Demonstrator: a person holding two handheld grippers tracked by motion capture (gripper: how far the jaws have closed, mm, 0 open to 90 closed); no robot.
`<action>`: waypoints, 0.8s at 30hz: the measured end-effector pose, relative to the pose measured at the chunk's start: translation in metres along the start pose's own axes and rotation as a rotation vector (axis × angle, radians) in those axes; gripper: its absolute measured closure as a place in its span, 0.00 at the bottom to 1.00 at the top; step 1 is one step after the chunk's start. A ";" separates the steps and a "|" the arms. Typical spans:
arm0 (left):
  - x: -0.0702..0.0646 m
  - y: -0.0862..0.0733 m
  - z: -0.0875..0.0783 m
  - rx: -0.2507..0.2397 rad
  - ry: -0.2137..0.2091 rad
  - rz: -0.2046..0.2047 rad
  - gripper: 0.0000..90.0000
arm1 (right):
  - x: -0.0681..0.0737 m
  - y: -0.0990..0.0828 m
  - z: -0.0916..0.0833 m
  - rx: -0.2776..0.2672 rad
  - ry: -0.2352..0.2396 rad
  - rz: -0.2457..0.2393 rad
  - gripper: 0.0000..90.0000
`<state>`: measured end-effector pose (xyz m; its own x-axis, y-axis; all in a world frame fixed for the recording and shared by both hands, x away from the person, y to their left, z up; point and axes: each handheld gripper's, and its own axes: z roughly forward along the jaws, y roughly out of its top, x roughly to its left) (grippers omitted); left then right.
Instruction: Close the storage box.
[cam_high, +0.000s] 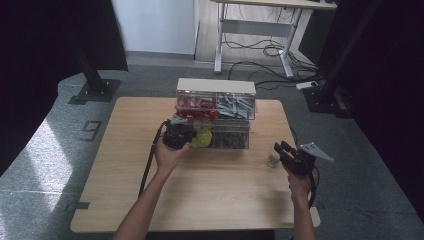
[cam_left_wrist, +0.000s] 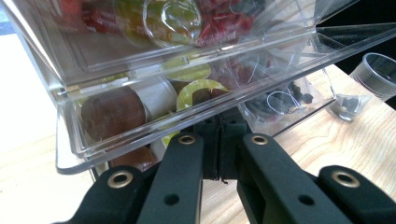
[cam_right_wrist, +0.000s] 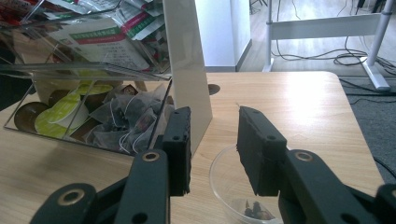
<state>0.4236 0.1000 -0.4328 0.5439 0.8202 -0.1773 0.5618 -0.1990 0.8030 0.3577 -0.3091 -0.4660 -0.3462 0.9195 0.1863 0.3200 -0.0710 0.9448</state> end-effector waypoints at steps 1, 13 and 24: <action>0.000 -0.001 0.000 0.003 -0.001 0.002 0.99 | 0.000 0.000 0.000 0.002 0.000 -0.001 0.71; 0.001 -0.012 0.002 0.013 -0.003 -0.009 1.00 | 0.003 -0.002 0.004 0.021 0.007 -0.002 0.72; 0.004 -0.027 0.003 0.026 -0.007 -0.028 1.00 | 0.005 -0.005 0.008 0.039 0.007 -0.001 0.73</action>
<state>0.4129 0.1070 -0.4567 0.5318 0.8221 -0.2033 0.5928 -0.1899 0.7827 0.3613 -0.3012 -0.4715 -0.3526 0.9168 0.1875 0.3538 -0.0549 0.9337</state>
